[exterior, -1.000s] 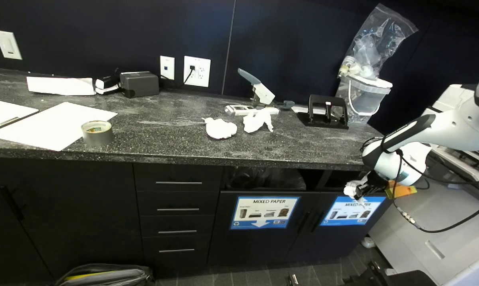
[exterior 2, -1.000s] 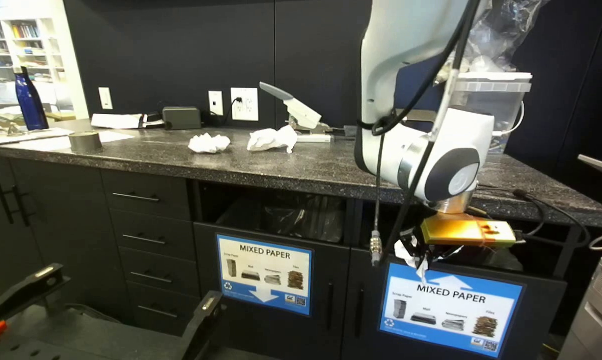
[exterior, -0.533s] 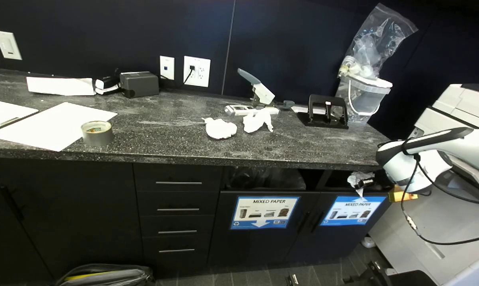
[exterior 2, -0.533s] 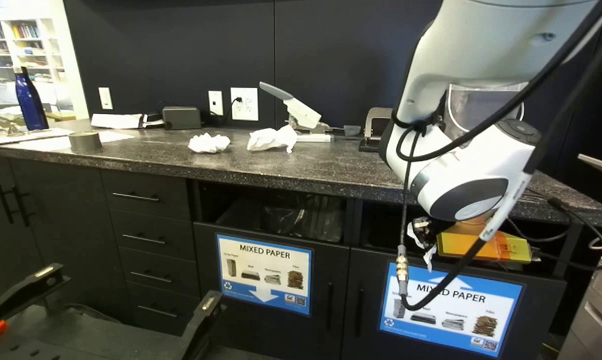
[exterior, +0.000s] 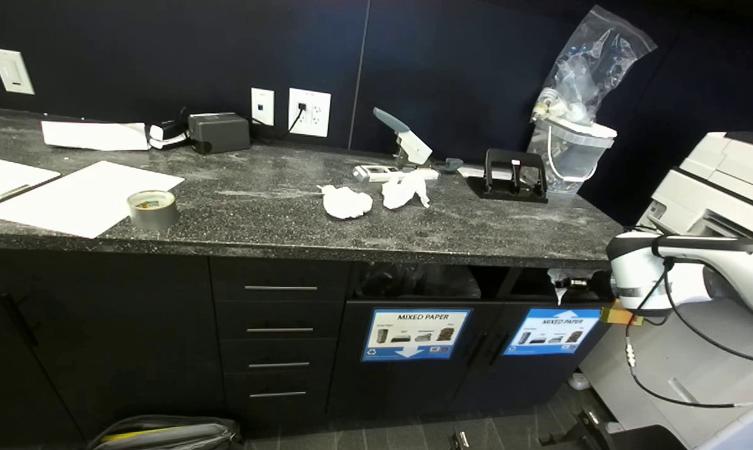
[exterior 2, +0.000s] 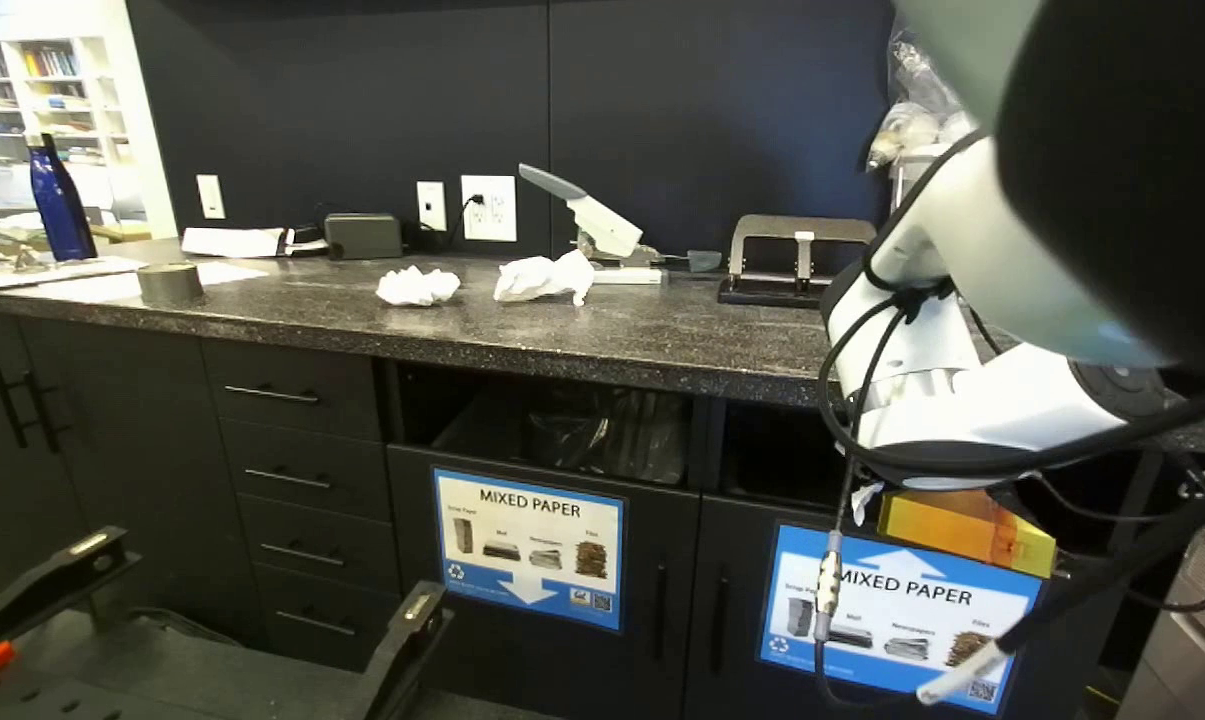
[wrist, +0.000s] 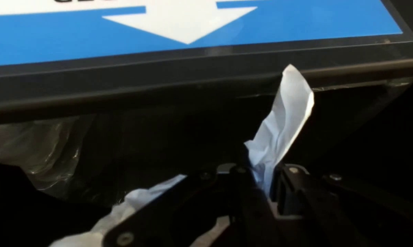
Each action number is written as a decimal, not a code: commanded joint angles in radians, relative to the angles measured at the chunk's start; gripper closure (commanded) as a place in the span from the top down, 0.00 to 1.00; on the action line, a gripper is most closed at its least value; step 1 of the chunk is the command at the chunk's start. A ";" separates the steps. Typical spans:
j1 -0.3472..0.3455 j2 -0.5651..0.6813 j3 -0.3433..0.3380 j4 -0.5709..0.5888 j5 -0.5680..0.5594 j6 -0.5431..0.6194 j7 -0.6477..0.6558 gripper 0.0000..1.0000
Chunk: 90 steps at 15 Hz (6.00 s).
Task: Put the papers in the first bin
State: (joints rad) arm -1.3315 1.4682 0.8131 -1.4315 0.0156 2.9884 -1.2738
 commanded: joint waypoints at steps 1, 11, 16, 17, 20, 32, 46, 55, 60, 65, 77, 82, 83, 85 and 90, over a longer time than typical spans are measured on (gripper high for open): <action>-0.023 0.036 0.080 0.009 0.184 0.039 -0.188 0.16; 0.163 0.022 -0.095 0.219 0.681 -0.031 -0.448 0.13; 0.228 0.039 -0.172 0.300 0.684 -0.128 -0.510 0.14; 0.216 0.017 -0.164 0.276 0.728 -0.152 -0.553 0.14; 0.188 0.017 -0.147 0.280 0.845 -0.260 -0.628 0.14; 0.250 0.016 -0.289 0.338 1.135 -0.520 -0.709 0.15; 0.365 0.016 -0.377 0.412 1.126 -0.549 -0.668 0.79; 0.399 -0.059 -0.419 0.333 1.101 -0.362 -0.701 1.00; 0.344 -0.166 -0.390 0.196 1.126 -0.312 -0.803 1.00; 0.315 -0.339 -0.410 -0.028 1.143 -0.175 -0.820 1.00; 0.486 -0.872 -0.603 -0.610 1.094 0.060 -0.480 1.00; 0.778 -1.093 -0.796 -0.852 0.928 0.077 -0.170 1.00; 0.851 -1.127 -0.846 -0.891 0.871 0.071 -0.091 1.00; 1.002 -1.171 -0.946 -0.938 0.750 0.057 0.057 1.00; 1.366 -1.203 -1.194 -0.905 0.413 -0.057 0.463 1.00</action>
State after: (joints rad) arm -0.1421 0.3103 -0.2494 -2.3411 0.5840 2.9995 -1.0031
